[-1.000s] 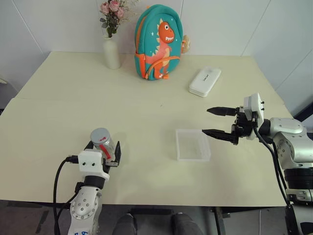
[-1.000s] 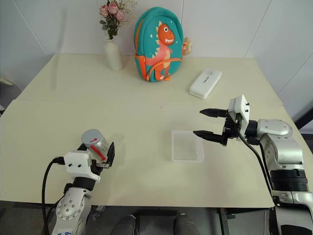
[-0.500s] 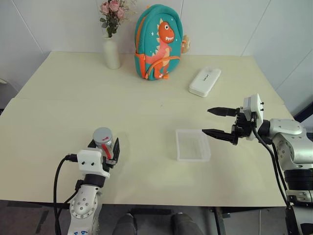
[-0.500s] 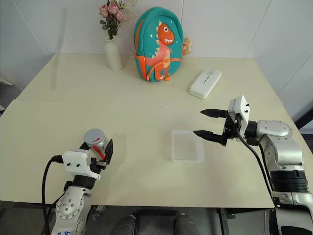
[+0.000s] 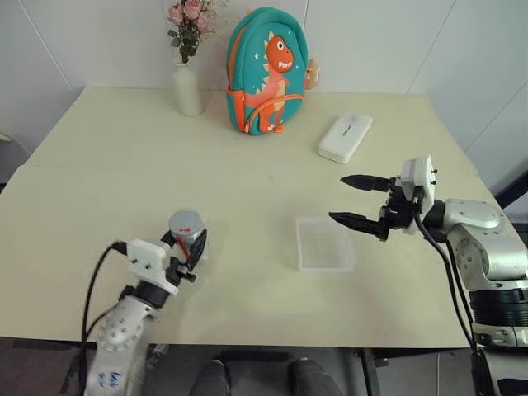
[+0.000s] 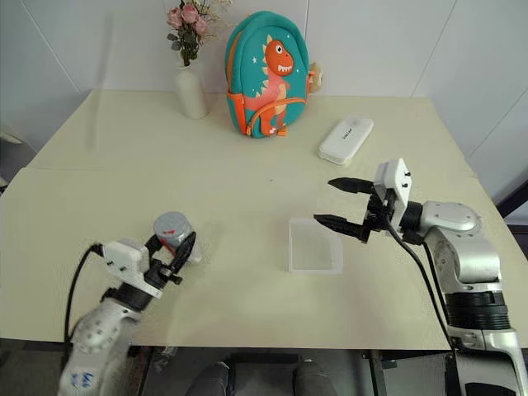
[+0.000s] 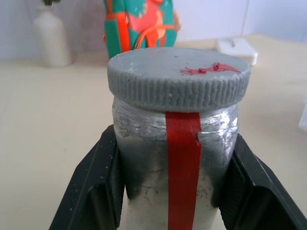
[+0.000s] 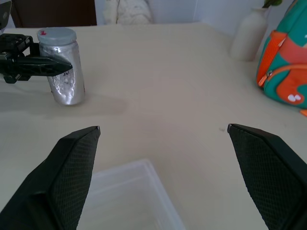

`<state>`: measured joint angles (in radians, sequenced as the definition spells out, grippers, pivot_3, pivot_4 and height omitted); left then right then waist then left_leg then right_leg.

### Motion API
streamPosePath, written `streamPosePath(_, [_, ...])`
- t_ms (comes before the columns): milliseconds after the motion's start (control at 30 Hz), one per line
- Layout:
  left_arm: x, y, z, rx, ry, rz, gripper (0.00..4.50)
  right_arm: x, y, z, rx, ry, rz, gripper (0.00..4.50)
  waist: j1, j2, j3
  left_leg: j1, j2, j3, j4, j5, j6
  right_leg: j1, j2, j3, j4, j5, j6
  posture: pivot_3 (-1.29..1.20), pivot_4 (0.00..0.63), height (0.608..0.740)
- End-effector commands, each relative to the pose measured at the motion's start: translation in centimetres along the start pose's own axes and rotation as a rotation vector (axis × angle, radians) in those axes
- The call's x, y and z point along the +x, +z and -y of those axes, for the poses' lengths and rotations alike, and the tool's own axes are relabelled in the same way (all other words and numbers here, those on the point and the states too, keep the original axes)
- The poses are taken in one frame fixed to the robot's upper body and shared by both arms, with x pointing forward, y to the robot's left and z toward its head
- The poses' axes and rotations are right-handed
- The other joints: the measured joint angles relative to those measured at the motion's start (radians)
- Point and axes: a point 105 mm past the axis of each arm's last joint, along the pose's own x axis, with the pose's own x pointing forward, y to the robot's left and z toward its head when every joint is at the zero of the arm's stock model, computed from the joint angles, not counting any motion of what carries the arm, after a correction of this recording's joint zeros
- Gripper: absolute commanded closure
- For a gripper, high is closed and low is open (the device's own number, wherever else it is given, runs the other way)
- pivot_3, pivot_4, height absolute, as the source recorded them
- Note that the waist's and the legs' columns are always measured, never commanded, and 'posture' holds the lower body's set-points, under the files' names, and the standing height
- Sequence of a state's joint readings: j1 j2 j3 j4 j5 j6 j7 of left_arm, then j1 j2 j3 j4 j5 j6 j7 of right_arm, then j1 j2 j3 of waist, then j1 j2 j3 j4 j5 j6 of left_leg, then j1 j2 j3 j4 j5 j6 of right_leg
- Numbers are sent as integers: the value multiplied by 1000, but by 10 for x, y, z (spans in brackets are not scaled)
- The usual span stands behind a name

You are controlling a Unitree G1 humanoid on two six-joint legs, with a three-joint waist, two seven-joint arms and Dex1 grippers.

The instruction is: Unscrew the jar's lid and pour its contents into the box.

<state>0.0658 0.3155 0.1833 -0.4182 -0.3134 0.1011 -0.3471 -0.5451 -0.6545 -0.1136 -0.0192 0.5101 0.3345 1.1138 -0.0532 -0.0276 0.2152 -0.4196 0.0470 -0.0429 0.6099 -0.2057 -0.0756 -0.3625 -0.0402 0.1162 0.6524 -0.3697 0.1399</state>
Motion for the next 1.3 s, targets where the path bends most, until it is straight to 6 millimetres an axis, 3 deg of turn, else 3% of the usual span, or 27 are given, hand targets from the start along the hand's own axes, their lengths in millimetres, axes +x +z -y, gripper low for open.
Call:
streamPosePath(33, [4,17,4,13,-140,17,2454,10,24,-3,-32,-39,72,0,0,0,0,0,0,0,0,0,0,0,0,0,-1,0,0,0,150,740])
streamPosePath(300, [28,33,5,6,-408,14,2454,44,38,-27,13,-154,160,0,0,0,0,-1,0,-1,-5,0,-1,-3,0,-1,-1,-1,-1,0,150,740])
streamPosePath(400, [48,39,7,-8,-505,23,2454,53,47,-30,34,-224,197,0,1,0,0,-2,0,0,-6,0,-1,-5,0,-1,-1,-1,-1,0,150,740])
streamPosePath(800, [92,37,37,-30,-794,42,2454,98,70,-44,90,-381,235,0,-2,0,0,-3,1,0,-14,5,-6,-14,0,-1,6,-3,-5,0,150,740])
streamPosePath(967, [102,38,43,-12,-826,71,2454,106,76,-49,107,-379,228,0,-4,0,0,-4,1,0,-14,5,-6,-14,0,-2,6,-3,-6,0,150,740])
streamPosePath(1300, [107,39,51,-13,-857,90,2454,119,67,-59,97,-341,150,0,-4,0,0,-3,1,-1,-14,5,-6,-14,0,-2,7,-3,-6,0,150,740])
